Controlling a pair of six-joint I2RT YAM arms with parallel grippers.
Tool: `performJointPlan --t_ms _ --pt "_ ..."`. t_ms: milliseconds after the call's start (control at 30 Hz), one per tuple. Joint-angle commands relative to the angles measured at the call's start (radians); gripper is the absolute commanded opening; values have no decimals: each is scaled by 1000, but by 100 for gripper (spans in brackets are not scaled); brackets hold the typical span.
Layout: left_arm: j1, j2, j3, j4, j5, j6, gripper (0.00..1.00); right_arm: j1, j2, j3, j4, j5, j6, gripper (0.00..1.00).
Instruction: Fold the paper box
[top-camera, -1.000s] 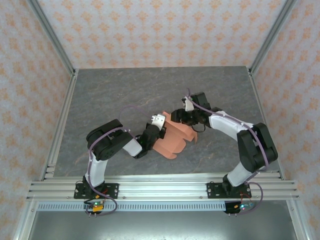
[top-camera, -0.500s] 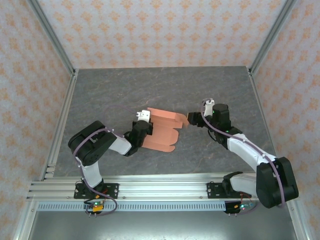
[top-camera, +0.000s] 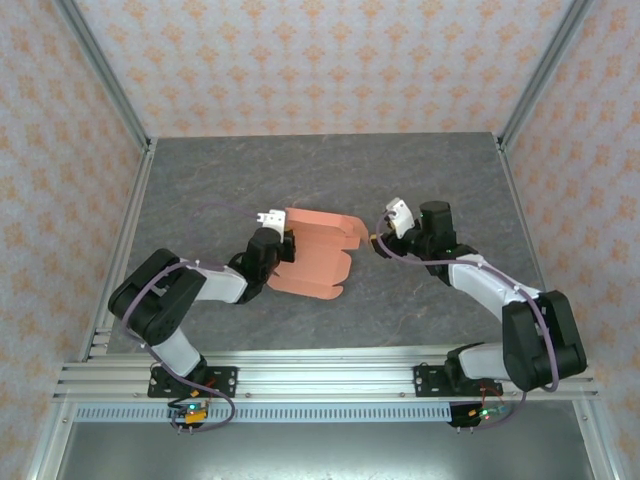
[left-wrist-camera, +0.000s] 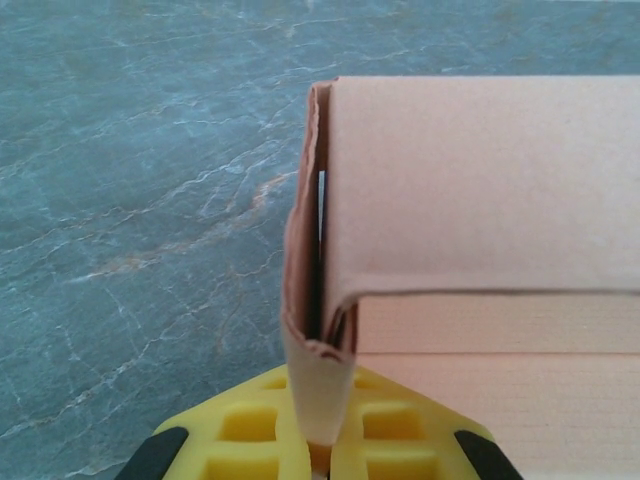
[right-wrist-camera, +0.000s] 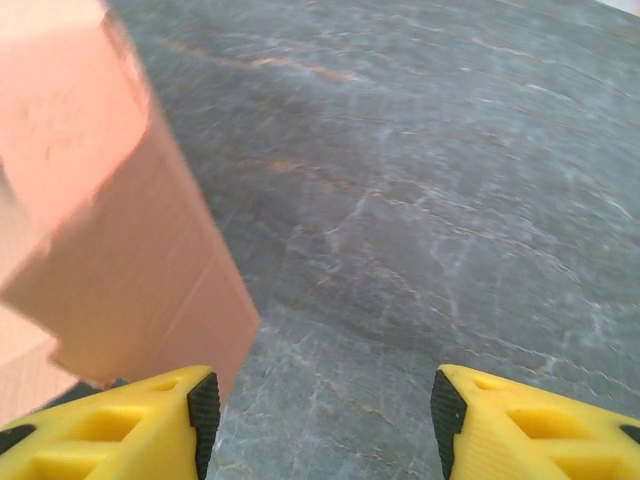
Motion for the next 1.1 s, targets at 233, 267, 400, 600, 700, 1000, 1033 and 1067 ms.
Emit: performJointPlan --t_ms 233,267,400,600,700,1000,1033,1067 --pt "30 -37 67 -107 240 -4 0 18 -12 8 79 -332 -46 48" --pt "34 -37 71 -112 250 -15 0 23 -19 10 68 -330 -48 48" --pt "43 -26 84 -101 297 -15 0 37 -19 11 54 -309 -62 49" --pt "98 2 91 -62 410 -77 0 42 -15 -19 148 -343 -17 49" --pt "104 12 99 -80 425 -79 0 45 -15 -20 164 -358 -18 50" --pt "106 45 104 -56 407 -139 0 109 -4 -28 234 -291 6 47" --pt "106 47 104 -58 395 -141 0 118 -2 -29 246 -273 15 46" --pt "106 47 102 -55 381 -145 0 124 1 -30 255 -252 31 45"
